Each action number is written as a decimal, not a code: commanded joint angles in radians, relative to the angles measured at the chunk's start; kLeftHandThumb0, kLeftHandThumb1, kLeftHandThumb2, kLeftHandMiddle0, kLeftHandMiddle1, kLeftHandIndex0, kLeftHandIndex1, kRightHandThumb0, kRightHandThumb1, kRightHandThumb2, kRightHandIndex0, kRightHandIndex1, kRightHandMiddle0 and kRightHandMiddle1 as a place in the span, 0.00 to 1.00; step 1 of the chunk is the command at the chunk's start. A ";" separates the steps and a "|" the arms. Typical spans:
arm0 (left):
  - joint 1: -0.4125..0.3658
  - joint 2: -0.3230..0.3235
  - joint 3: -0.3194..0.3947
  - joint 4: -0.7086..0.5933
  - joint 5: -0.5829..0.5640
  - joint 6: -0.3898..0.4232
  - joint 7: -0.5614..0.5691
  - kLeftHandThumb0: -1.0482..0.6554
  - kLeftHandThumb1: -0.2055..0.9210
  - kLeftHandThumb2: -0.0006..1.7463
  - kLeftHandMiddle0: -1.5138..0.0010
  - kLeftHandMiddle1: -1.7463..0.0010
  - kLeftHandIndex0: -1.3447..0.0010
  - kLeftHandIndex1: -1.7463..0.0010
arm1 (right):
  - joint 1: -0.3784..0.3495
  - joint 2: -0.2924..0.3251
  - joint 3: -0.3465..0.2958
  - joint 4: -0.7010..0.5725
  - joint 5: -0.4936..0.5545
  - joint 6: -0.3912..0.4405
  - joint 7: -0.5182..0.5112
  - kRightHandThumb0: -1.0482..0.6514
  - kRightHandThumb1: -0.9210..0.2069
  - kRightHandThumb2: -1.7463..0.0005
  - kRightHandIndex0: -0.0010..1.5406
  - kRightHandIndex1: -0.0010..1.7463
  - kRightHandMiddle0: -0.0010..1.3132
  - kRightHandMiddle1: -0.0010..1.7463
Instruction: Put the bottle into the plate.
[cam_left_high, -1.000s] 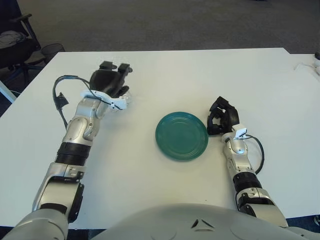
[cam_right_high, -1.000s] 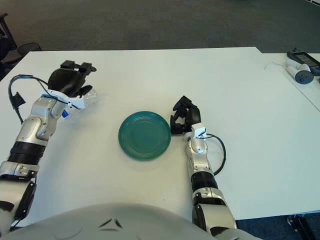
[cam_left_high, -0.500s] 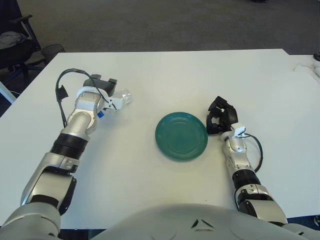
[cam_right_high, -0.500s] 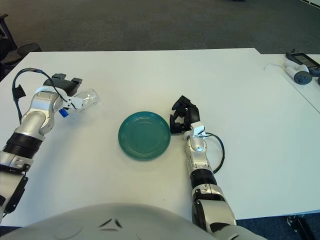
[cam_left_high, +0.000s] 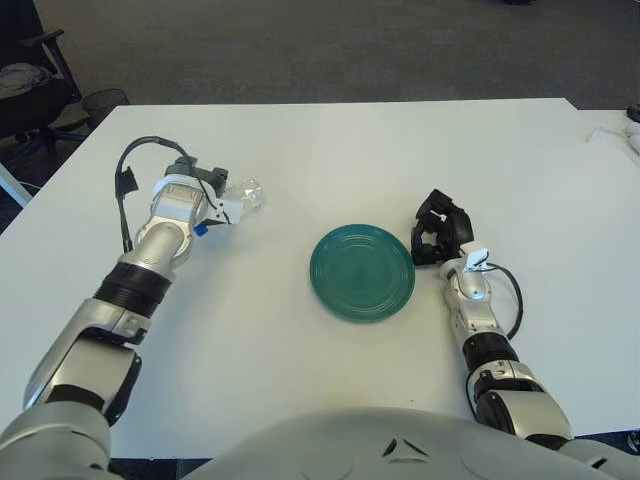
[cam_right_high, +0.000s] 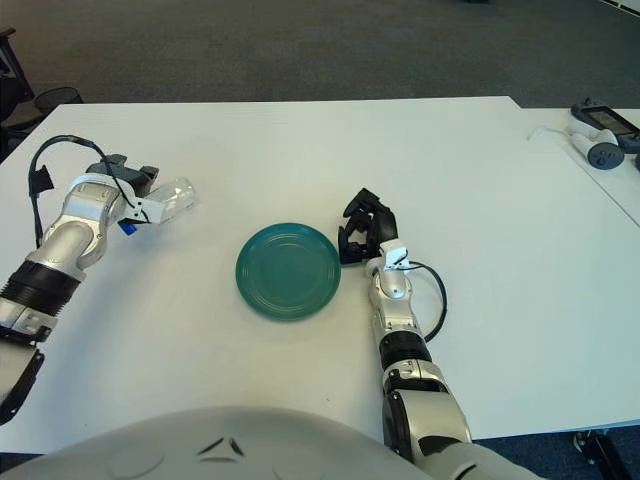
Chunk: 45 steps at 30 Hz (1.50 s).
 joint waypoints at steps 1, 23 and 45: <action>-0.054 0.049 -0.016 -0.017 -0.009 -0.021 -0.038 0.00 1.00 0.50 1.00 1.00 1.00 1.00 | 0.119 0.030 0.003 0.158 0.015 0.095 0.012 0.61 0.88 0.00 0.59 1.00 0.53 0.98; -0.073 0.077 -0.024 -0.051 -0.075 -0.053 -0.106 0.00 1.00 0.53 1.00 1.00 1.00 1.00 | 0.093 0.036 -0.006 0.193 0.014 0.081 0.007 0.61 0.92 0.00 0.61 1.00 0.61 0.89; -0.122 0.038 -0.024 0.035 -0.222 -0.085 -0.040 0.00 1.00 0.53 0.94 0.97 1.00 1.00 | 0.095 0.035 0.001 0.193 -0.013 0.086 -0.059 0.61 0.86 0.03 0.59 0.96 0.50 0.99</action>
